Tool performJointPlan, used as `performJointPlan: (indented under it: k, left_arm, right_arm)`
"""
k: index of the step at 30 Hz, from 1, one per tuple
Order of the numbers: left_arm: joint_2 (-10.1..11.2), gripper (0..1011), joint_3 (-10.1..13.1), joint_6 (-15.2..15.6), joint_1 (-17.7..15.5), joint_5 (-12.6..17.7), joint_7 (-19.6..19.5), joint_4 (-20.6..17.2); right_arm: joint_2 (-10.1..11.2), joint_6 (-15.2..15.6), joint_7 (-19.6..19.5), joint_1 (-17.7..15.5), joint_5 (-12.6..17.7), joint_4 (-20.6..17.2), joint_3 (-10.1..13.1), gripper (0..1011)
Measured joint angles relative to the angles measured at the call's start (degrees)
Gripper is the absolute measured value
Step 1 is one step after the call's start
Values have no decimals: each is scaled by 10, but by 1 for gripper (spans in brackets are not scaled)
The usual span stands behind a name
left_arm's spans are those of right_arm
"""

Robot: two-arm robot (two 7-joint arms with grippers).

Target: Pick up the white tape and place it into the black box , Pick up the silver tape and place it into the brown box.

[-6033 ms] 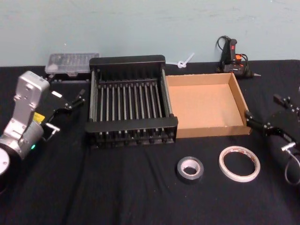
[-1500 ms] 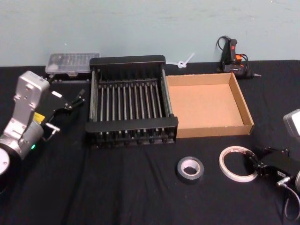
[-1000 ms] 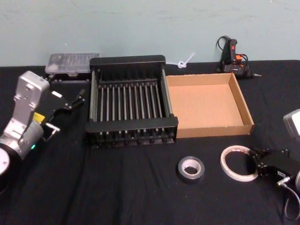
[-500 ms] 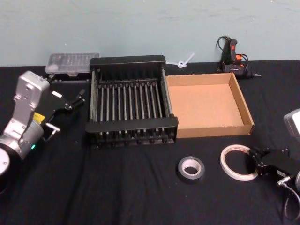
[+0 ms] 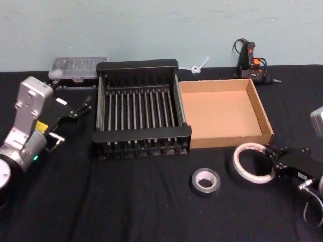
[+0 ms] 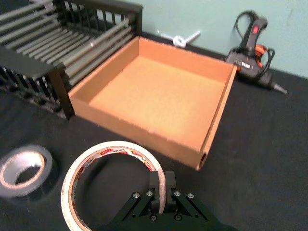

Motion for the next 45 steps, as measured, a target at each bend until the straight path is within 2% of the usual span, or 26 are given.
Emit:
performJointPlan:
  k: [12, 26, 45]
  left_arm:
    - [0, 1001, 0, 0, 0, 0, 0, 0]
    - [0, 1001, 0, 0, 0, 0, 0, 0]
    - [0, 1001, 0, 0, 0, 0, 0, 0]
  right_arm:
    - [-29, -9, 0, 54, -6, 3, -13, 78]
    - [-69, -4, -4, 131, -30, 47, -47, 78]
    - [-112, -3, 4, 203, -67, 98, -91, 78]
